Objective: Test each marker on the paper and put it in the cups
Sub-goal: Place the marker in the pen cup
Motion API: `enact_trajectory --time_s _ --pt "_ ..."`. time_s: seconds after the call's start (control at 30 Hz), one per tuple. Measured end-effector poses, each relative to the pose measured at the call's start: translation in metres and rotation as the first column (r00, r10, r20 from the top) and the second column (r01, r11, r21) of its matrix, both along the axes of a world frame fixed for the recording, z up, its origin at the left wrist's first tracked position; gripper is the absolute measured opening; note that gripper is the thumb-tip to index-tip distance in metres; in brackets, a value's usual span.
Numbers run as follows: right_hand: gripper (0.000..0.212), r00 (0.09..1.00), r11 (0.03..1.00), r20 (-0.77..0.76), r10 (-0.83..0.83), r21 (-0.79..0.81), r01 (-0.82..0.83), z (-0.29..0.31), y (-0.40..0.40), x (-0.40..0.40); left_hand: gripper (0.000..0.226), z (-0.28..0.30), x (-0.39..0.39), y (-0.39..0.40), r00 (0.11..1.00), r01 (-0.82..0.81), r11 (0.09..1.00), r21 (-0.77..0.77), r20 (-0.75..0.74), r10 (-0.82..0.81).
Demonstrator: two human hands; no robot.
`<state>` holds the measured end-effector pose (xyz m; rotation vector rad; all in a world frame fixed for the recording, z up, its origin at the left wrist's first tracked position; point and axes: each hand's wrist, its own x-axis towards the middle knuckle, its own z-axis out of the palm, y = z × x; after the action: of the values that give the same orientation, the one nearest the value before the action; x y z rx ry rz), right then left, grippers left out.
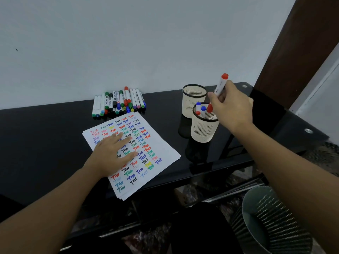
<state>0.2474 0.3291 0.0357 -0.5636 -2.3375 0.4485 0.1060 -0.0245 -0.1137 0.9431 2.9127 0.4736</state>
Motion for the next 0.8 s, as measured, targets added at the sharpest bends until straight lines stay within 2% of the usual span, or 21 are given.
enact_trajectory --time_s 0.23,0.37,0.53,0.63,0.8 --pt "0.033 0.994 0.997 0.111 -0.004 -0.071 0.012 -0.009 0.006 -0.002 0.105 -0.001 0.0 0.0 1.0 0.0 1.0 0.019 -0.004 0.0" --pt "0.033 0.995 0.993 0.102 0.008 -0.12 0.004 -0.013 0.005 -0.002 0.104 -0.001 -0.001 -0.001 1.0 0.004 1.0 0.015 -0.004 -0.004" --pt "0.033 0.998 0.996 0.066 0.024 -0.084 -0.018 -0.01 -0.003 -0.005 0.105 0.001 0.0 0.0 1.0 0.005 1.0 0.014 -0.005 -0.005" --pt "0.029 0.997 0.995 0.027 0.067 -0.071 -0.065 -0.008 -0.012 -0.009 0.108 0.003 0.001 0.0 1.0 0.005 1.0 0.022 -0.004 -0.005" --pt "0.014 0.971 0.97 0.008 0.238 -0.047 -0.237 -0.008 -0.038 -0.021 0.11 0.008 0.003 -0.001 0.998 0.006 0.998 0.07 0.056 -0.01"
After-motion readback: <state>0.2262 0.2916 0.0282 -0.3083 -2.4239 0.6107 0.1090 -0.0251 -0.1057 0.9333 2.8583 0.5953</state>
